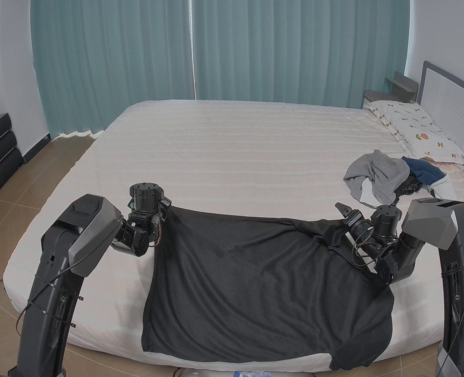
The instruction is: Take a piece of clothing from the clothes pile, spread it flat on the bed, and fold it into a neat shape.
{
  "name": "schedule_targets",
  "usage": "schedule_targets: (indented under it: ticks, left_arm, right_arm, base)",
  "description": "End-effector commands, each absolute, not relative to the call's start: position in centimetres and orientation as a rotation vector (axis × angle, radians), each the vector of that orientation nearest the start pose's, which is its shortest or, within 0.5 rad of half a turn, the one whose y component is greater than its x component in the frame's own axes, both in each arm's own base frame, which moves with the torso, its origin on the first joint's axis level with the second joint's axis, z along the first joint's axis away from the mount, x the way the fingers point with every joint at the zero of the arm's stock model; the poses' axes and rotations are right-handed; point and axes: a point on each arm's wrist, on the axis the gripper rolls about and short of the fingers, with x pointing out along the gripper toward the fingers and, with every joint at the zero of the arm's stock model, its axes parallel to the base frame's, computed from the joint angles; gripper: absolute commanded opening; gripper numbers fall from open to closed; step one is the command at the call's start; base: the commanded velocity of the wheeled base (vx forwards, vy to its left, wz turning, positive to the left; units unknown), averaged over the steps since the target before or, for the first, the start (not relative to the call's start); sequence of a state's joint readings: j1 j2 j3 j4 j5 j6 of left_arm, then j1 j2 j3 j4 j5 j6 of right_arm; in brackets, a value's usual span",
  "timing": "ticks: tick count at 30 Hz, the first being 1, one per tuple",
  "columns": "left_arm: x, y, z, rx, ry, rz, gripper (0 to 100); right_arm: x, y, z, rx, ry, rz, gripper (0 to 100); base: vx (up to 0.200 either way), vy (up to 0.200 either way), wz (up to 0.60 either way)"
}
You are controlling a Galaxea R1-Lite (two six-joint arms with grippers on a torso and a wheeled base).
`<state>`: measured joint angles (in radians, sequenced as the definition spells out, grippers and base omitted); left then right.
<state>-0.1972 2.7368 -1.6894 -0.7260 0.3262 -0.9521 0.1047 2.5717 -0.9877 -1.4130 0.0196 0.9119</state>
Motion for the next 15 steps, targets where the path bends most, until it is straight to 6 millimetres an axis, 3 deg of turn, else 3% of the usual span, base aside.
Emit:
schedule_targets:
  ticks: [1,3,4,7,15]
  left_arm:
    - [51.1,-9.5,-3.1,-0.849,0.249,0.274,0]
    - [51.1,-9.5,-3.1,-0.848,0.250,0.273,0]
    - [51.1,-9.5,-3.1,-0.848,0.250,0.273,100]
    - [51.1,-9.5,-3.2,-0.848,0.252,0.272,100]
    - [50.3,-9.5,-3.8,-0.831,0.268,0.310,100]
  right_arm:
    - [42.4,5.6,-0.7,0.895,0.248,0.055,100]
    - [42.1,5.9,0.3,0.890,0.293,0.043,100]
    - [42.0,6.0,0.7,0.887,0.306,0.038,100]
    - [41.4,5.9,2.2,0.854,0.334,0.045,100]
    - [40.5,7.1,-0.1,0.701,0.473,0.062,100]
  base:
    - [0.000,0.000,0.00]
    - [0.000,0.000,0.00]
    - [0.000,0.000,0.00]
    - [0.000,0.000,0.00]
    - [0.000,0.000,0.00]
